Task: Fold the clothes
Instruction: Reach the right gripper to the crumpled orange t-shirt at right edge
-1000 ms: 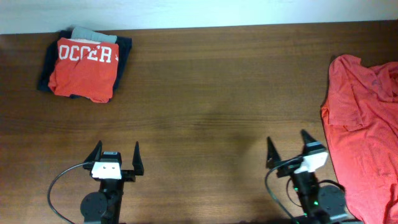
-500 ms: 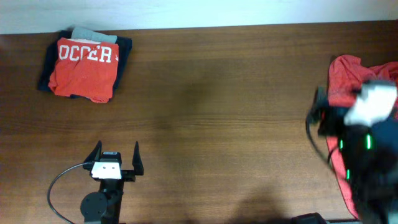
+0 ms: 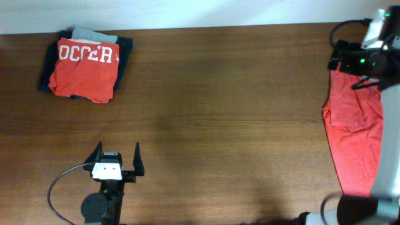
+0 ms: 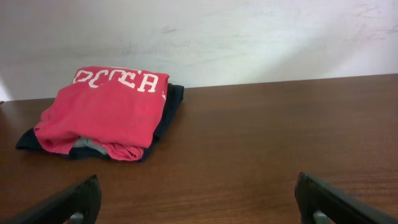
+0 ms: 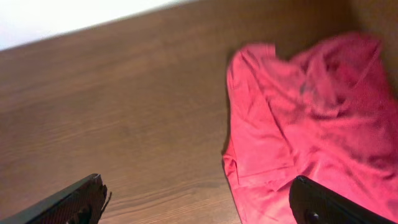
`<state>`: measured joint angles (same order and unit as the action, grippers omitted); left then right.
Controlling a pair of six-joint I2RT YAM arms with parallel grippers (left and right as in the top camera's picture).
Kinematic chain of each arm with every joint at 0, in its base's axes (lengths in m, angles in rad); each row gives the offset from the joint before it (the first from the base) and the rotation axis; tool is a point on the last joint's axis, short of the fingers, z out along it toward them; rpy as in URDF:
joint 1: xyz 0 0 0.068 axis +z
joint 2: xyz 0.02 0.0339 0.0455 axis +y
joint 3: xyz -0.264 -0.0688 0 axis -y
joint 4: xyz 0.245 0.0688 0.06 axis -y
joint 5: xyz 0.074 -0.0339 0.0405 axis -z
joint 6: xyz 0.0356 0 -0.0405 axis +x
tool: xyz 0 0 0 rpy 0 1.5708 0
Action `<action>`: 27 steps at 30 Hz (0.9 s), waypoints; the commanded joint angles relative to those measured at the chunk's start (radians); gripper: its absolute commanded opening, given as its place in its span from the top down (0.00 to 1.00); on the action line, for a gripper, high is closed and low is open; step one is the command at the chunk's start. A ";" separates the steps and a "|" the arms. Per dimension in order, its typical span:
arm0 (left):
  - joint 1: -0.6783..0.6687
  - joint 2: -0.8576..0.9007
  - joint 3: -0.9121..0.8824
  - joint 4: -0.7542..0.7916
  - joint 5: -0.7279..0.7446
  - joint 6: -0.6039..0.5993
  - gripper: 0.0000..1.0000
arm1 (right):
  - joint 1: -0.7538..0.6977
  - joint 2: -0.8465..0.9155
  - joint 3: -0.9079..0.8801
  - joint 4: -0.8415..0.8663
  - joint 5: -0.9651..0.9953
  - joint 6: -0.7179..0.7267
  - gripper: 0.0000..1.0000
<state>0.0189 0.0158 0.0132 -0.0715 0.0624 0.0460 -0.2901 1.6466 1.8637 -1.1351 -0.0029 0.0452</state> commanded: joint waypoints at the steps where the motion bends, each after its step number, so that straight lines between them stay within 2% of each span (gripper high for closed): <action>1: -0.004 -0.006 -0.004 -0.005 -0.007 0.019 0.01 | -0.071 0.066 0.025 0.013 -0.099 -0.007 0.02; 7: -0.004 -0.006 -0.004 -0.005 -0.007 0.019 0.01 | -0.139 0.206 0.024 -0.011 -0.080 -0.007 0.02; 9: -0.004 -0.006 -0.004 -0.005 -0.007 0.019 0.01 | -0.143 0.256 0.024 -0.010 -0.079 -0.007 0.18; 10: -0.004 -0.006 -0.004 -0.005 -0.007 0.019 0.01 | -0.143 0.281 0.024 -0.010 -0.079 -0.007 0.23; 14: -0.004 -0.006 -0.004 -0.005 -0.007 0.019 0.01 | -0.142 0.393 0.024 -0.010 -0.075 -0.007 0.34; 21: -0.004 -0.006 -0.004 -0.005 -0.007 0.019 0.01 | -0.142 0.549 0.024 -0.016 -0.068 -0.008 0.42; 27: -0.004 -0.006 -0.004 -0.005 -0.007 0.019 0.01 | -0.142 0.570 0.017 -0.032 -0.023 -0.037 0.42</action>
<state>0.0189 0.0158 0.0132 -0.0719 0.0624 0.0460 -0.4324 2.2227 1.8725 -1.1519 -0.0677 0.0395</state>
